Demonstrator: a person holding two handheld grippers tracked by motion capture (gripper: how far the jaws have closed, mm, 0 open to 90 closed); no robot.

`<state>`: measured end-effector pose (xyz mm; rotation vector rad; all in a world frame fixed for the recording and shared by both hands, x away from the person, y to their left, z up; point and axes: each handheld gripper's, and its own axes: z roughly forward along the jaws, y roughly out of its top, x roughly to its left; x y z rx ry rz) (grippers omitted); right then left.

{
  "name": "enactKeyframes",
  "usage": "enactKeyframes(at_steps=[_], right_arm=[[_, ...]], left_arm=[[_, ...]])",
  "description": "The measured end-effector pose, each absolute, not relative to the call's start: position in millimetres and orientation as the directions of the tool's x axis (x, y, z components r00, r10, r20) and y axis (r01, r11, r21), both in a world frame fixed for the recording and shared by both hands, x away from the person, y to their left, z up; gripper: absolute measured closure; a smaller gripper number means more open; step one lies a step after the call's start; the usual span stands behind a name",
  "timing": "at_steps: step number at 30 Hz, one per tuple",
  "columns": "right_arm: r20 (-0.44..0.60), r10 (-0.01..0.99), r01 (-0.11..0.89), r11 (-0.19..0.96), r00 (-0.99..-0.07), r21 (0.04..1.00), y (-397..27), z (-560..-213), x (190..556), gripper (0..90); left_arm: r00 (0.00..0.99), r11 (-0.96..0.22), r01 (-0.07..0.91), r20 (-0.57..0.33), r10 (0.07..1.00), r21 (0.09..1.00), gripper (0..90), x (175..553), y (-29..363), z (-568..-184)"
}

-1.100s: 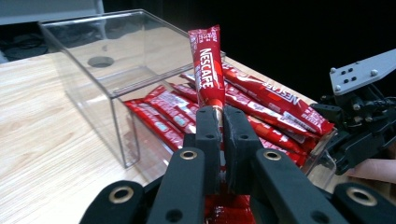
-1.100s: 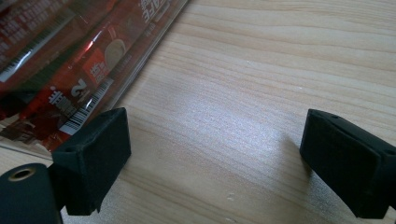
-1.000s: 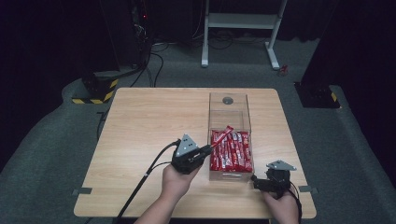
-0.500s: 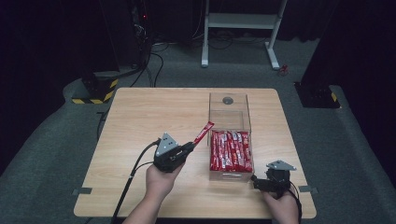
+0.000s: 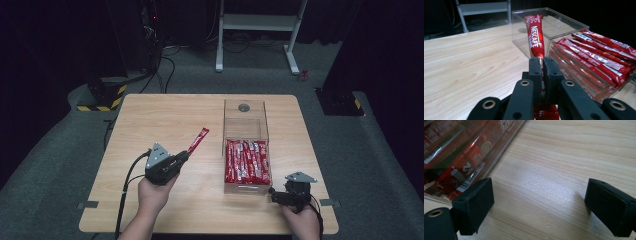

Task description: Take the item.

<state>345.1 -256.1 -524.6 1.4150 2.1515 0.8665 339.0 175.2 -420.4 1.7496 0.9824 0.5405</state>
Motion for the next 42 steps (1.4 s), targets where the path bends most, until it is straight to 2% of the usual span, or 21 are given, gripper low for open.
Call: enactKeyframes(at_steps=[22, 30, 42], right_arm=[[-0.009, 0.919, 0.658, 0.289, -0.395, 0.696, -256, -524, 345, 8.7], [-0.009, 0.917, 0.657, 0.292, -0.398, 0.695, -256, -524, 346, 8.7], [-0.009, 0.918, 0.657, 0.291, -0.398, 0.695, -256, -524, 346, 8.7]], left_arm=[[0.514, -0.130, 0.392, -0.100, 0.852, 0.911, 85.3, 342, 199, -429], [0.501, -0.120, 0.415, -0.117, 0.857, 0.902, 85.2, 352, 204, -429], [0.467, -0.149, 0.444, -0.087, 0.880, 0.884, 85.1, 376, 207, -444]])
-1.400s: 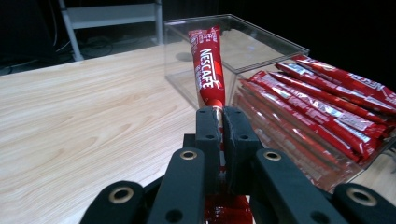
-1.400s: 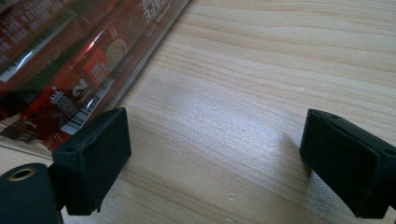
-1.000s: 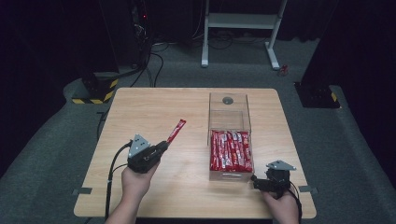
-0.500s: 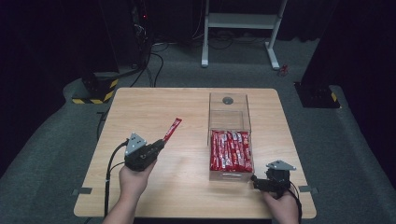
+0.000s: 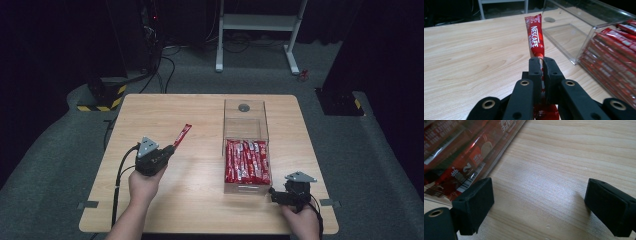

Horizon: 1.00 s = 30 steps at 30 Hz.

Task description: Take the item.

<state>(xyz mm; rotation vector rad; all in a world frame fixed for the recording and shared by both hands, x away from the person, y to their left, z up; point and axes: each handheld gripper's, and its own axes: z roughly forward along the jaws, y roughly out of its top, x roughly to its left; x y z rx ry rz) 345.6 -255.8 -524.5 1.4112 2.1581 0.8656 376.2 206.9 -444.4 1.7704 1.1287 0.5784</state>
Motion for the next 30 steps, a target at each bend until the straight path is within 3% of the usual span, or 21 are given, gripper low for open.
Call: enactKeyframes(at_steps=[30], right_arm=[[-0.008, 0.918, 0.658, 0.291, -0.398, 0.695, -256, -524, 346, 8.8]], left_arm=[[0.421, -0.150, 0.532, -0.107, 0.901, 0.834, 85.0, 423, 200, -495]])
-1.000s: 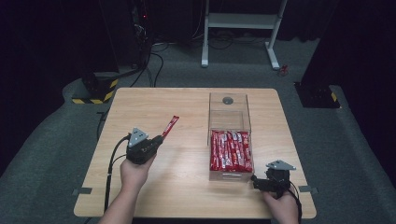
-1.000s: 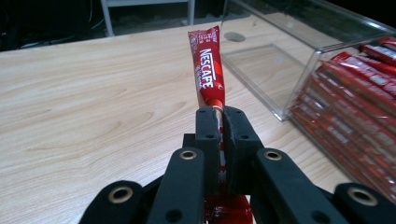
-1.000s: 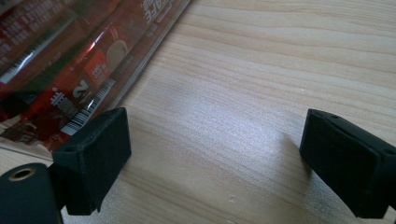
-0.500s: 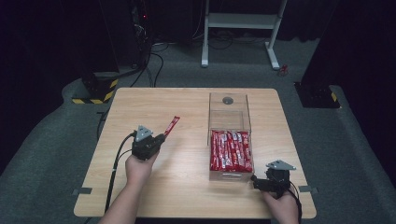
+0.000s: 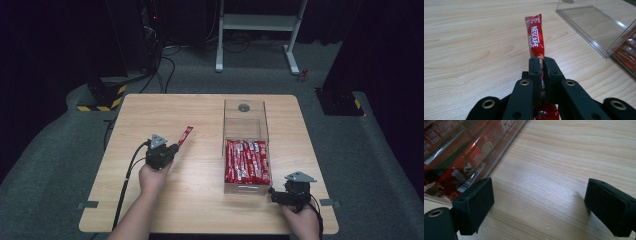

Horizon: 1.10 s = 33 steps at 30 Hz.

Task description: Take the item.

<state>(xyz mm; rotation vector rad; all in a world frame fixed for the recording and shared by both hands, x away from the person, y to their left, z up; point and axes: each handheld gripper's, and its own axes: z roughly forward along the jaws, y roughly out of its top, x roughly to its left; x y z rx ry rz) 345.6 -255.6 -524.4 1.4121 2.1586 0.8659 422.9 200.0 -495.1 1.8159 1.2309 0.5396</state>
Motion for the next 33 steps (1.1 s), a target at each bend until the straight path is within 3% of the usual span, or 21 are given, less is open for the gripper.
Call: enactKeyframes(at_steps=[29, 33], right_arm=[[-0.009, 0.917, 0.657, 0.292, -0.398, 0.695, -256, -524, 346, 8.8], [-0.009, 0.917, 0.657, 0.292, -0.398, 0.695, -256, -524, 346, 8.8]], left_arm=[[0.397, -0.181, 0.598, -0.092, 0.913, 0.781, 83.8, 438, 189, -522], [0.396, -0.165, 0.617, -0.122, 0.910, 0.770, 77.5, 439, 189, -521]])
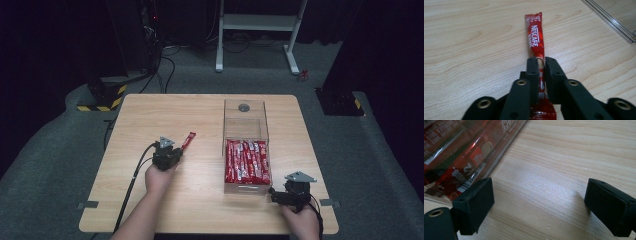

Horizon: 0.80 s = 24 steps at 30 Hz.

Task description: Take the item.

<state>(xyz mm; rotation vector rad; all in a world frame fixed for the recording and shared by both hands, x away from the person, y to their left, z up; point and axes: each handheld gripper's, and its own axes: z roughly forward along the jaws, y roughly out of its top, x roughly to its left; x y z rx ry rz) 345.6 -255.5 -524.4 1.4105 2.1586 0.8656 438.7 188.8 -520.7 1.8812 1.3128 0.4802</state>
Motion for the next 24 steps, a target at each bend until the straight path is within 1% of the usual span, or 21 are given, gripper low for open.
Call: enactKeyframes(at_steps=[2, 6, 12, 17, 20, 24], right_arm=[[-0.009, 0.917, 0.657, 0.292, -0.398, 0.695, -256, -524, 346, 8.9], [-0.009, 0.917, 0.657, 0.292, -0.398, 0.695, -256, -524, 346, 8.9], [-0.009, 0.917, 0.657, 0.292, -0.399, 0.695, -256, -524, 346, 8.9], [-0.009, 0.917, 0.656, 0.293, -0.399, 0.695, -256, -524, 346, 8.9], [-0.009, 0.917, 0.656, 0.292, -0.399, 0.695, -255, -524, 346, 8.9], [-0.009, 0.917, 0.656, 0.292, -0.399, 0.695, -255, -524, 346, 8.9]], left_arm=[[0.392, -0.157, 0.619, -0.129, 0.911, 0.770, 67.2, 439, 189, -516], [0.391, -0.146, 0.608, -0.134, 0.911, 0.781, 54.8, 438, 189, -508], [0.400, -0.136, 0.613, -0.157, 0.903, 0.778, 47.1, 434, 189, -504], [0.418, -0.153, 0.613, -0.153, 0.895, 0.775, 41.4, 428, 189, -501], [0.410, -0.156, 0.609, -0.140, 0.901, 0.778, 36.4, 424, 190, -499], [0.403, -0.162, 0.604, -0.123, 0.907, 0.780, 32.9, 420, 193, -495]])
